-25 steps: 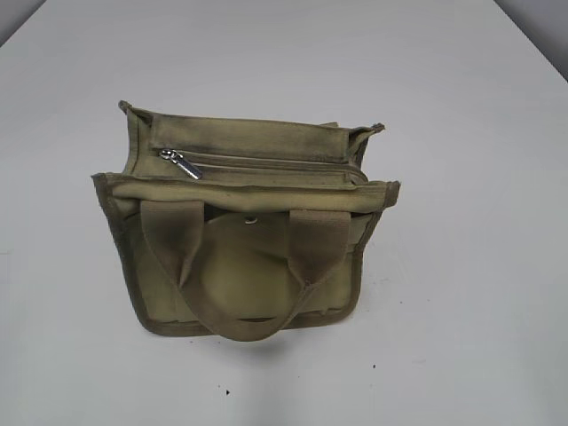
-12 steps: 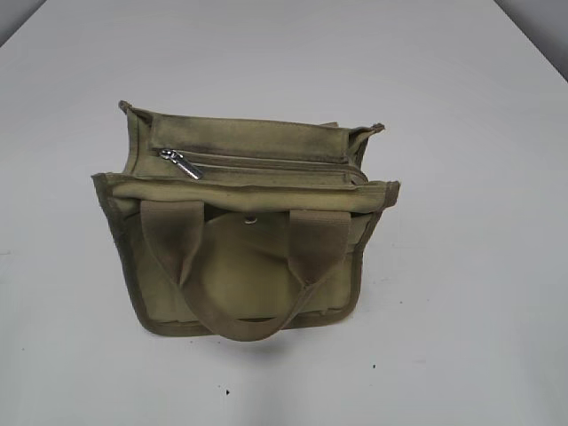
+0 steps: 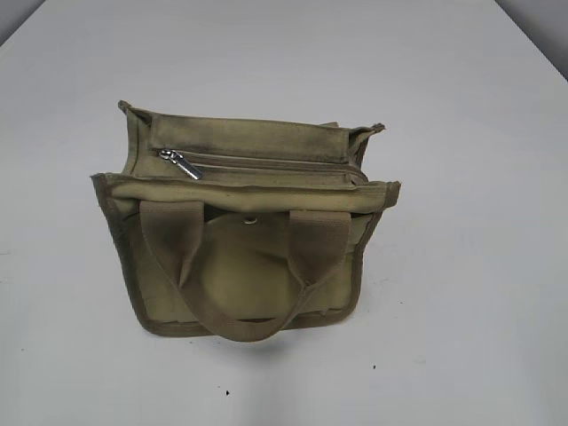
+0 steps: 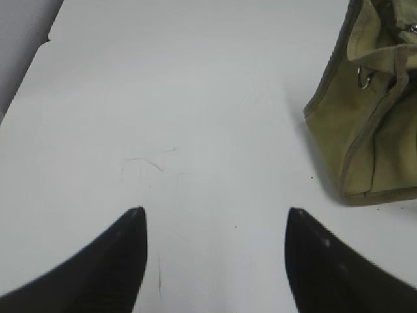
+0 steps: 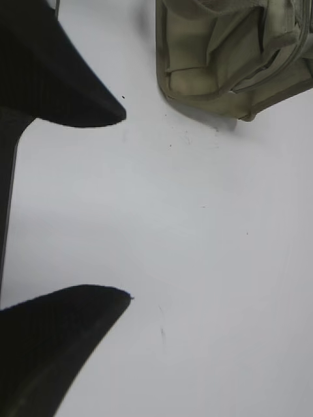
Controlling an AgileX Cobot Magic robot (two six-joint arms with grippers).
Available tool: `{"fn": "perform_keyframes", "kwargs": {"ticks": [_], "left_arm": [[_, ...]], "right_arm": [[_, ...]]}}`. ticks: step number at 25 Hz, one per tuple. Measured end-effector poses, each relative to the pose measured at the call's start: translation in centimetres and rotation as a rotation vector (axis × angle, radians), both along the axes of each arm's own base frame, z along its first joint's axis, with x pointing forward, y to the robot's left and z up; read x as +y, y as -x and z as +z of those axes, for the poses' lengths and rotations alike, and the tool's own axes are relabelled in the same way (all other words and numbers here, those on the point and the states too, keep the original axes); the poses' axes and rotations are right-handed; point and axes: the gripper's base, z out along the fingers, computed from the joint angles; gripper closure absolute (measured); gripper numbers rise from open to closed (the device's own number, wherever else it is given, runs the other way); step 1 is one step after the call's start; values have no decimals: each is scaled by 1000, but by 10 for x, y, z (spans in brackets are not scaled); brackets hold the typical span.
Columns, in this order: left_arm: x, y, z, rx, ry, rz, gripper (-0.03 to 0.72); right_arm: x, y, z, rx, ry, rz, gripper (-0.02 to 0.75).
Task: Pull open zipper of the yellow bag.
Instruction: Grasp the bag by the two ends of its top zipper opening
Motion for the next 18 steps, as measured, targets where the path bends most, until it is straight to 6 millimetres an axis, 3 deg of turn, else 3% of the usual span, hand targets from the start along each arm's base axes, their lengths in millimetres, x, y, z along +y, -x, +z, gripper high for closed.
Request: {"fn": "perform_keyframes", "kwargs": {"ticks": [6,9,13,18], "left_arm": [[-3,0,6,-35,30,-19,214],[-9,-10,18,-111,104,-56,229],[-20,-38,33,-141,295,-109,233],[-37,-90,41,-29,521,-207,233]], "right_arm": [[3,-5,17,-150,-74,21,155],[4,-21,28,-195,-115,36,155],[8,-50,37,-145,-117,84,155],[20,-87,54,-120,-35,211,155]]}}
